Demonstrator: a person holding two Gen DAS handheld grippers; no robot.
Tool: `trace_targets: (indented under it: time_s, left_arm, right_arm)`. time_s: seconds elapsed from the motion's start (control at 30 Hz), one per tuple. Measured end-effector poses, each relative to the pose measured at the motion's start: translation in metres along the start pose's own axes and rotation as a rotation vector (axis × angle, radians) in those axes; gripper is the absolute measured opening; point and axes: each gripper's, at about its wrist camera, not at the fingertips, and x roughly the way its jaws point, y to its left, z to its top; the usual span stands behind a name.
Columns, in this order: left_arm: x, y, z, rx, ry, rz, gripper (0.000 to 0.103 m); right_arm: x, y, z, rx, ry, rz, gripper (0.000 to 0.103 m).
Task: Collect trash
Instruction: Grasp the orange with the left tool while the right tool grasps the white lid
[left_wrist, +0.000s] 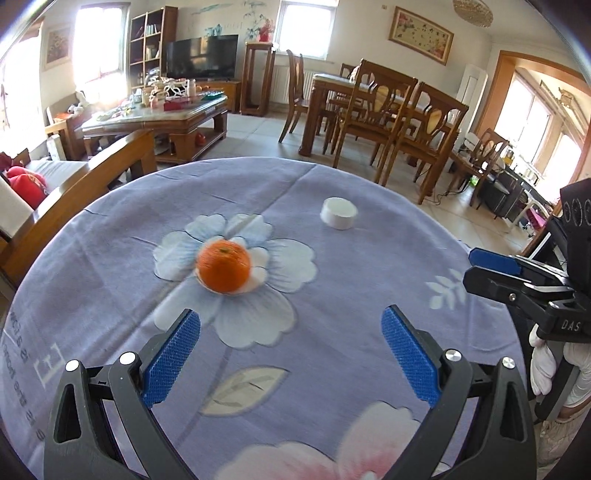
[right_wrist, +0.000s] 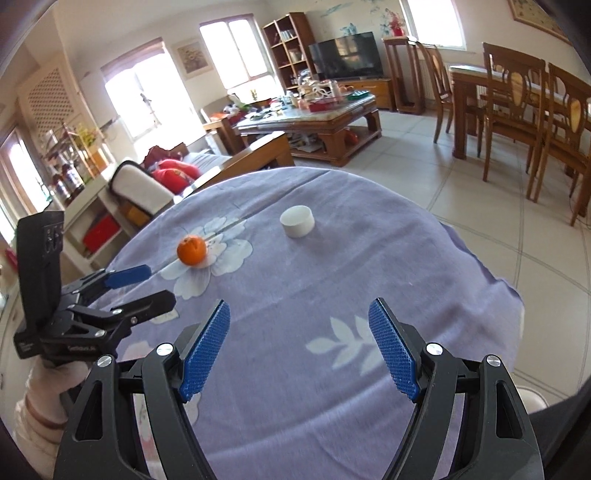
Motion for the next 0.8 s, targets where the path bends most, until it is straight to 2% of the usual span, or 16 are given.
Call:
trace_targets:
  time_s: [0.27,0.57,0.7,0.73,0.8]
  left_arm:
    - [0.028,0.03,0.018,-0.037,0.08,0.02,0.098]
    - [0.036,0.042,0.021,-0.043,0.058,0.018,0.096]
    - [0.038,0.041,0.021,-0.035,0.062,0.041,0.085]
    - [0.038,0.04,0.022,-0.024,0.063,0.06,0.077]
    - [0.038,0.041,0.024,-0.01,0.064,0.086,0.07]
  right_arm:
    - [0.053,0.02,0.034,-0.073,0.063,-0.036,0.077]
    - [0.107,0.025,0.06,-0.099,0.109,-0.068,0.077]
    - [0.122,0.022,0.065,-0.097,0.11,-0.075,0.075]
    - [0.126,0.022,0.066,-0.101,0.113,-0.079,0.074]
    - [0.133,0.023,0.067,-0.103,0.12,-0.081,0.072]
